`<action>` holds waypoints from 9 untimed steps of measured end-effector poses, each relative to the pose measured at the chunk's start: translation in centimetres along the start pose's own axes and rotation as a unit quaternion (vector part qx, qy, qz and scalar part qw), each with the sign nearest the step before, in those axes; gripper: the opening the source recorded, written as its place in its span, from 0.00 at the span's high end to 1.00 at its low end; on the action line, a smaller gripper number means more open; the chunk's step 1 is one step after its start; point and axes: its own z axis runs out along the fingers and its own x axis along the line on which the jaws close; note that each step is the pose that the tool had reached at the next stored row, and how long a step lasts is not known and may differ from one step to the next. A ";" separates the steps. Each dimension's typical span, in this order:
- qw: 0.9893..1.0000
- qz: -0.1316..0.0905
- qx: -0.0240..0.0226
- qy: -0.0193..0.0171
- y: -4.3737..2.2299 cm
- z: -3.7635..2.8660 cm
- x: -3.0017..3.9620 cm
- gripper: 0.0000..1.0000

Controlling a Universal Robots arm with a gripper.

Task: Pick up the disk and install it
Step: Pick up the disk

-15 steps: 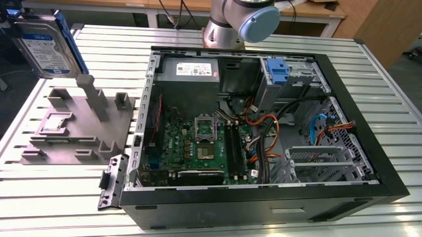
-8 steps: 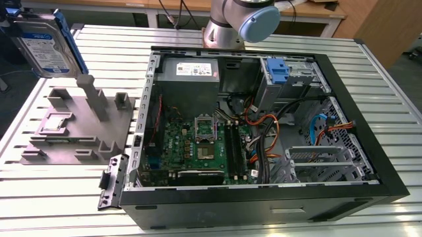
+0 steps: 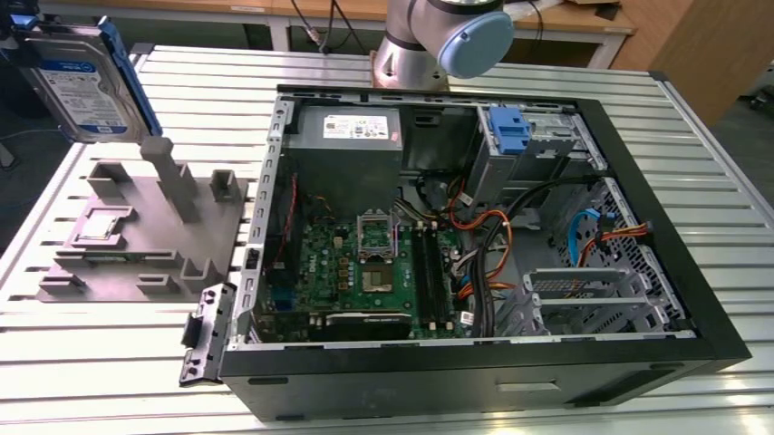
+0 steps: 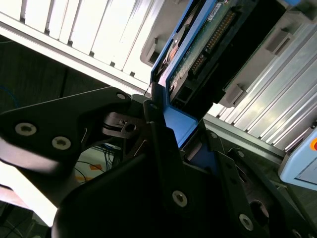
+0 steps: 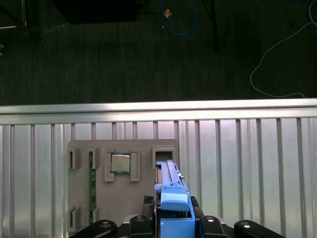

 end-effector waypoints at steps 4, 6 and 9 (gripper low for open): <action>1.000 0.000 0.000 -0.002 0.01 -0.45 0.00 0.64; 1.000 0.000 0.000 -0.002 0.01 -0.69 -0.01 0.64; 1.000 -0.001 0.000 -0.002 0.02 -1.04 0.00 0.64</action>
